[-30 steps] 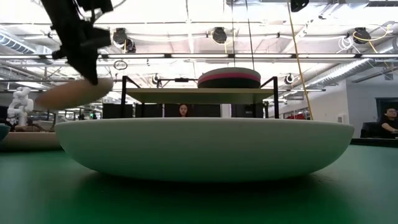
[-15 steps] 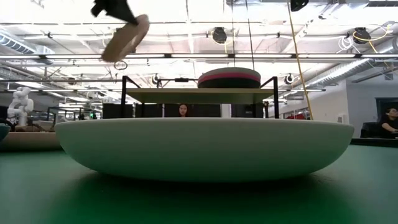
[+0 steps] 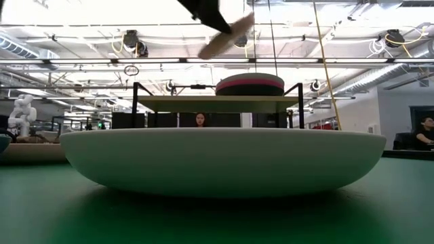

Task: Place and stack plates onto a shelf
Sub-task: Stack the top light orange plate on top of white plate on the shelf

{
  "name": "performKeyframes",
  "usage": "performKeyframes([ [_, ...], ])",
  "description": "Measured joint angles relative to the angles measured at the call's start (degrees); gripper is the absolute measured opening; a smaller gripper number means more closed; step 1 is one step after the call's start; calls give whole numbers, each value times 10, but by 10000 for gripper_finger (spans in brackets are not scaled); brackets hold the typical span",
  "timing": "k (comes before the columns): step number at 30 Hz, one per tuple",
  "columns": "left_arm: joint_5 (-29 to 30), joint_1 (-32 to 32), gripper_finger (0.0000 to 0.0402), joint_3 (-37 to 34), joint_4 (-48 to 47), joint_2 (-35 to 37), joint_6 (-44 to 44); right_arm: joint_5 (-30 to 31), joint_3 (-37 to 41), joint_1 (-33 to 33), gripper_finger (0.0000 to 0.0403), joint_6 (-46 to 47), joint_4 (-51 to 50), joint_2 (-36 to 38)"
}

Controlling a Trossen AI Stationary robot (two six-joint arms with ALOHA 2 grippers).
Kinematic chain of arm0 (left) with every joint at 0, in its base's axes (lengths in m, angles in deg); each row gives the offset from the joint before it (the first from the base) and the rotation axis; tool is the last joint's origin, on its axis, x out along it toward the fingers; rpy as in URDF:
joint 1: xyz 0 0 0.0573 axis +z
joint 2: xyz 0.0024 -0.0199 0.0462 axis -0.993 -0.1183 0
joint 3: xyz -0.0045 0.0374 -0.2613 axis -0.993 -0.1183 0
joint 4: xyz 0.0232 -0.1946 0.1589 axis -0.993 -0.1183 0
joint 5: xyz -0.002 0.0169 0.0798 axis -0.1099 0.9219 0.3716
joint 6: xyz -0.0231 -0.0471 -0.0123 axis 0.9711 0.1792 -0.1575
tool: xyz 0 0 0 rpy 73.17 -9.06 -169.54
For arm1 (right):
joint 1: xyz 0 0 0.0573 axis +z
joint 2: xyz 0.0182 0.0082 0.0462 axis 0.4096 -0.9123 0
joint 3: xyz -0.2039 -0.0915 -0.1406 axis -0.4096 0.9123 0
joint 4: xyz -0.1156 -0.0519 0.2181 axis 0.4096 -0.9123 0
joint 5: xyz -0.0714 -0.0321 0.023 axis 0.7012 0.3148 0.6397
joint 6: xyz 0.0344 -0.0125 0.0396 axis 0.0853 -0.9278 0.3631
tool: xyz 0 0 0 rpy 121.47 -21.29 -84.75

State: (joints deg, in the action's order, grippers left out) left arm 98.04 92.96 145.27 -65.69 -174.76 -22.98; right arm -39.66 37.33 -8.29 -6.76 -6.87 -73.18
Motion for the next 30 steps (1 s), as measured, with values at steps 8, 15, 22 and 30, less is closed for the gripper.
performKeyframes([
  [8, -51, 28, 10, 142, -86, -136, -65, 4, 0, 0, 110, -13, -12, 79],
  [15, -99, 69, 10, 188, -90, -186, -105, 3, 0, 0, 110, -28, -33, 98],
  [22, -133, 84, 44, 193, -95, -205, -128, 3, 0, 0, 110, -31, -45, 98],
  [30, -133, 83, 81, 193, -89, -209, -121, 3, 0, 0, 110, -27, -54, 98],
])
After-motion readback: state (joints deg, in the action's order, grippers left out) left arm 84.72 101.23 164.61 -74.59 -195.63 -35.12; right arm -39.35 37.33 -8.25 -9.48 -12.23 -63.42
